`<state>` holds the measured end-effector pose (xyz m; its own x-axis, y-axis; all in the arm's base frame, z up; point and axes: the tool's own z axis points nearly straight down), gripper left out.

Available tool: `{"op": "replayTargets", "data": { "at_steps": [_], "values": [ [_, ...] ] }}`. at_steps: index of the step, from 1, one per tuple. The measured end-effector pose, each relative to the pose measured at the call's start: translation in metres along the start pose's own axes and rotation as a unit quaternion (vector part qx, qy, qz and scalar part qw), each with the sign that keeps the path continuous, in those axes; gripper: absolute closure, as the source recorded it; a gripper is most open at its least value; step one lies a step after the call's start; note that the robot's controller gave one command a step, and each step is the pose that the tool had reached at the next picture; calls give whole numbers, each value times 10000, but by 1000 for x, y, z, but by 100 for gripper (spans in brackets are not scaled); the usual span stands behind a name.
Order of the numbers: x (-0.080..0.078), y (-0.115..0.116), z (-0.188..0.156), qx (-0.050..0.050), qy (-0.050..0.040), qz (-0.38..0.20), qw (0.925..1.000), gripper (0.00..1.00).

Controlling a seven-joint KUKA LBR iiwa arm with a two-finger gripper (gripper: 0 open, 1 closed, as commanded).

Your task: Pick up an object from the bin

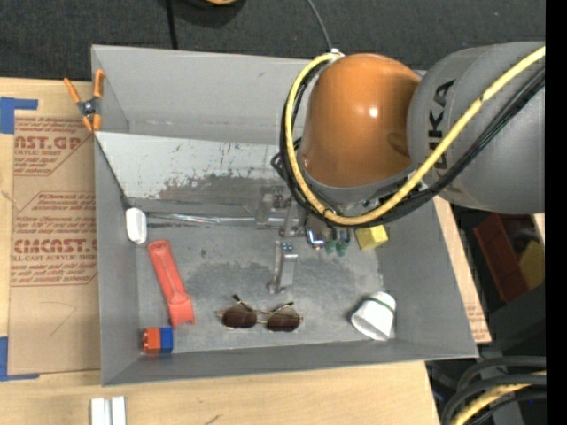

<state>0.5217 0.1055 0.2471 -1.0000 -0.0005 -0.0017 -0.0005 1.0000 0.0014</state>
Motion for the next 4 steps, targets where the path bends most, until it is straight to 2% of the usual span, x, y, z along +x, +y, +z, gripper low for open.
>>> {"op": "replayTargets", "data": {
  "at_steps": [1, 2, 3, 4],
  "values": [
    [12, -1, 57, 2, -3, -487, 9988, 0],
    [41, 2, 88, -3, 4, -1307, 9914, 0],
    [42, -2, 119, 1, 11, -1699, 9855, 0],
    [37, -2, 176, -13, -66, -1381, 9904, 0]
  ]
}}
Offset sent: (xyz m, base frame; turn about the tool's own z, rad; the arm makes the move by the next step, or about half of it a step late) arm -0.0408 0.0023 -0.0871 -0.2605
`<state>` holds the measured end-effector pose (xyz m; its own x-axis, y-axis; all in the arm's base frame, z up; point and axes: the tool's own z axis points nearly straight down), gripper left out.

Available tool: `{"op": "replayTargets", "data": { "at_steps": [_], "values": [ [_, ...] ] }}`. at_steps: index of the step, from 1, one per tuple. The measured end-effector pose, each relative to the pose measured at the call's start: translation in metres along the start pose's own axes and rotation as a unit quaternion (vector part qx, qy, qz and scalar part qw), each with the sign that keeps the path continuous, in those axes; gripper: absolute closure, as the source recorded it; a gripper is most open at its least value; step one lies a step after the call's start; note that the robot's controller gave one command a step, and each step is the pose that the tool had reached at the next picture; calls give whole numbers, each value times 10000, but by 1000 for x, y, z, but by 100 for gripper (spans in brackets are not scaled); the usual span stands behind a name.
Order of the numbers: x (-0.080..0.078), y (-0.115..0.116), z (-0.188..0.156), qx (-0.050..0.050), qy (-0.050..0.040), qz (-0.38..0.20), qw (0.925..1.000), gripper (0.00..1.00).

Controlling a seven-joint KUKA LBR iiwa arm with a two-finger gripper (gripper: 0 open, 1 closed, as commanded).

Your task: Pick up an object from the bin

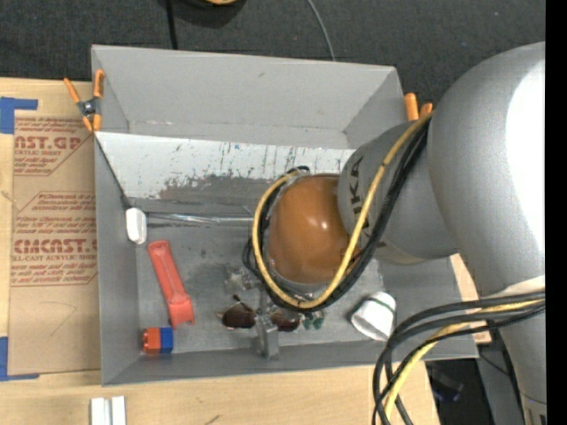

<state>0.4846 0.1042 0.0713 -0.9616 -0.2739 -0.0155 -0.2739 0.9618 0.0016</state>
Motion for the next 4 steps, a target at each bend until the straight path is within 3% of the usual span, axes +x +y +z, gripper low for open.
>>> {"op": "replayTargets", "data": {
  "at_steps": [1, 3, 4],
  "values": [
    [9, -18, 1, -5, 76, -549, 9985, 100],
    [11, -18, -4, -10, 111, -552, 9984, 100],
    [12, -17, -25, -12, 126, -551, 9984, 100]
  ]
}}
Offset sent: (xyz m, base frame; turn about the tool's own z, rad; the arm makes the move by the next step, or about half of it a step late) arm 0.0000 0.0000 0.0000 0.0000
